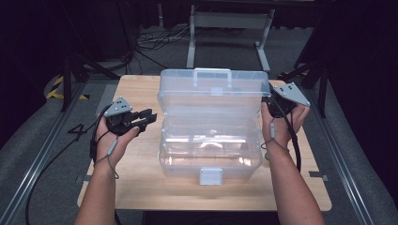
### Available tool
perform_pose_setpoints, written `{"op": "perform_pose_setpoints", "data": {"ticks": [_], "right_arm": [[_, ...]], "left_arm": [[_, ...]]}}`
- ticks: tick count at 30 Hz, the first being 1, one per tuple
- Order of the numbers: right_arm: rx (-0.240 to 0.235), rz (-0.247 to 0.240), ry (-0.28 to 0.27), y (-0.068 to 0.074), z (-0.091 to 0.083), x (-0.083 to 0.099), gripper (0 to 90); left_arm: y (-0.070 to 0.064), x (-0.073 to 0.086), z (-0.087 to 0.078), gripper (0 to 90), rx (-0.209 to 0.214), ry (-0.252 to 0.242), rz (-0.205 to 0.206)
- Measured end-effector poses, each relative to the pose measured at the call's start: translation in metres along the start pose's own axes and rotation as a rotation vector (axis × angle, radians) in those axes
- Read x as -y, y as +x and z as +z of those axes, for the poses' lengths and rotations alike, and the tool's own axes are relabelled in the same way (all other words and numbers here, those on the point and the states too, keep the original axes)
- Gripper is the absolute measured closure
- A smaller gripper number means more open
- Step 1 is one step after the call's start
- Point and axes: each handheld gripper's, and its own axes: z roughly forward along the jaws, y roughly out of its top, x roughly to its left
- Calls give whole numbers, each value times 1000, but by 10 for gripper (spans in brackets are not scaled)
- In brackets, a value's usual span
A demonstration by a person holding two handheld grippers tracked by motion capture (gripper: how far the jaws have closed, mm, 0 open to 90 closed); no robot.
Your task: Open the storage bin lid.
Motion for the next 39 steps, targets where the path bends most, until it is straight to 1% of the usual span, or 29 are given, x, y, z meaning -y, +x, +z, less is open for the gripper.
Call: {"op": "perform_pose_setpoints", "data": {"ticks": [3,10,13,14,19,25,33,35,38,39], "right_arm": [[-6,10,9,-1,3,-2,823],[-29,49,65,-7,16,-10,827],[-33,62,85,-9,19,-13,830],[-32,59,88,-9,20,-13,830],[-47,85,86,-12,26,-14,829],[-49,89,81,-12,33,-14,826],[-70,100,98,-17,41,-16,823],[-75,104,100,-18,44,-16,822],[-81,112,102,-19,46,-16,820],[-81,112,102,-19,47,-16,820]], "left_arm": [[3,3,-1,681,-2,14,-5],[8,8,-1,651,12,47,-42],[9,9,1,645,17,56,-44],[9,9,1,643,16,57,-41],[10,9,1,638,20,59,-45],[10,10,2,635,19,62,-53],[9,10,6,626,37,84,-39],[8,10,6,620,42,90,-52],[9,10,6,613,54,101,-54],[8,11,6,613,58,99,-64]]}}
